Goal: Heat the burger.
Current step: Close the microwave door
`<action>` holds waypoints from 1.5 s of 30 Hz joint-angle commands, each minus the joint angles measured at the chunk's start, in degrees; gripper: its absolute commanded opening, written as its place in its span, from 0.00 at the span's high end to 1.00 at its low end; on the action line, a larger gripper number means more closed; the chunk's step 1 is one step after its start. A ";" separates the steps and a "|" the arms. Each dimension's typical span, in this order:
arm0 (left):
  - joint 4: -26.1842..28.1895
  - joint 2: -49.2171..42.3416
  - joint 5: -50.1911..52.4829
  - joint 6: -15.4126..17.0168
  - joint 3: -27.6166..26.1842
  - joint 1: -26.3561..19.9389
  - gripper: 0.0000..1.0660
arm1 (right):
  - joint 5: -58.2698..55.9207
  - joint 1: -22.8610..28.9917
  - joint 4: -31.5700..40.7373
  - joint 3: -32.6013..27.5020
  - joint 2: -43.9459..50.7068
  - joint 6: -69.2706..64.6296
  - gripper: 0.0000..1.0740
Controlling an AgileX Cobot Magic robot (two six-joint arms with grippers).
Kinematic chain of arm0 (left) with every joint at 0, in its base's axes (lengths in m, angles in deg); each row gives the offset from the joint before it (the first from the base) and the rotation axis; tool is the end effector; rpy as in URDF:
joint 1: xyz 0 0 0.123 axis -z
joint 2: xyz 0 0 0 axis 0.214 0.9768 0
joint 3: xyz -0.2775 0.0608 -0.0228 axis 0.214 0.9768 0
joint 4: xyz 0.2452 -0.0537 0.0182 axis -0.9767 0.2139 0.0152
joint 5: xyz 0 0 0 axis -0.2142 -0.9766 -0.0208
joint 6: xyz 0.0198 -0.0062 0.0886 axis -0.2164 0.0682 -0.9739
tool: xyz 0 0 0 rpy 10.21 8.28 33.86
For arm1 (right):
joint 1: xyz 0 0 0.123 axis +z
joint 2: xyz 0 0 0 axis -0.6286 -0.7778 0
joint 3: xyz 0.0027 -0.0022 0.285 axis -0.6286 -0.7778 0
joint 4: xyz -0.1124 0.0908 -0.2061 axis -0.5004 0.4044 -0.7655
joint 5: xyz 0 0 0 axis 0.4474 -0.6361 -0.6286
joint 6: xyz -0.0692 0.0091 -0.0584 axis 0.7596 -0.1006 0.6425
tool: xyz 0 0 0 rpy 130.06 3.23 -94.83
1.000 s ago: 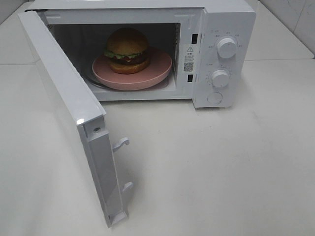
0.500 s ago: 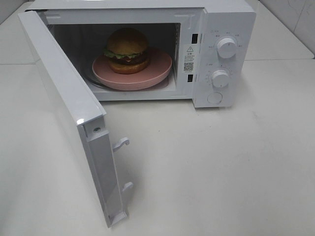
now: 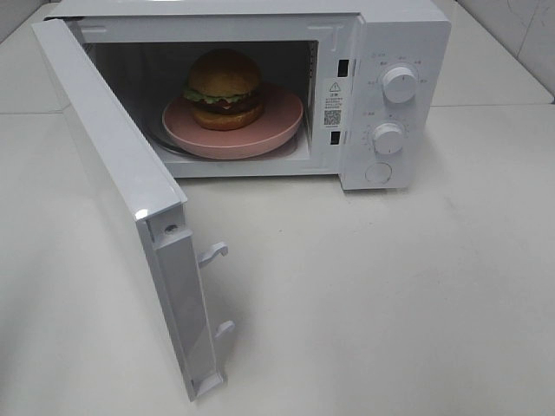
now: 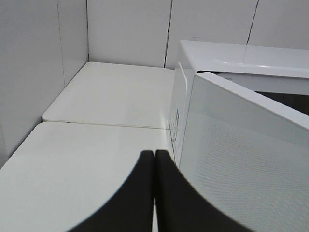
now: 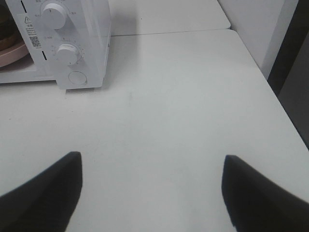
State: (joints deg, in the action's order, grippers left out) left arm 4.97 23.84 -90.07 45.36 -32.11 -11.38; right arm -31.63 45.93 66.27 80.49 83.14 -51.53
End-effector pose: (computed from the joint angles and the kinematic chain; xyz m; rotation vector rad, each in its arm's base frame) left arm 0.0673 -0.0024 0.2633 -0.0287 1.6555 -0.0736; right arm -0.0006 -0.0151 0.2843 0.0909 1.9410 -0.0102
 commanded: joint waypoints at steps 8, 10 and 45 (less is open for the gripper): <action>0.06 16.73 21.83 0.00 3.21 0.06 1.00 | 0.40 -0.29 -0.23 -0.11 1.49 -0.69 0.29; 0.06 18.62 23.20 0.00 3.21 0.06 1.00 | 0.40 -0.29 -0.23 -0.11 1.49 -0.69 0.29; -34.84 63.20 52.83 22.92 -6.59 4.93 1.00 | 0.40 -0.29 -0.23 -0.11 1.49 -0.69 0.29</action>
State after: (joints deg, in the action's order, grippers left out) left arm -29.58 85.26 -38.16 68.90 -37.27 -8.34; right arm -31.63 45.93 66.27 80.49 83.14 -51.53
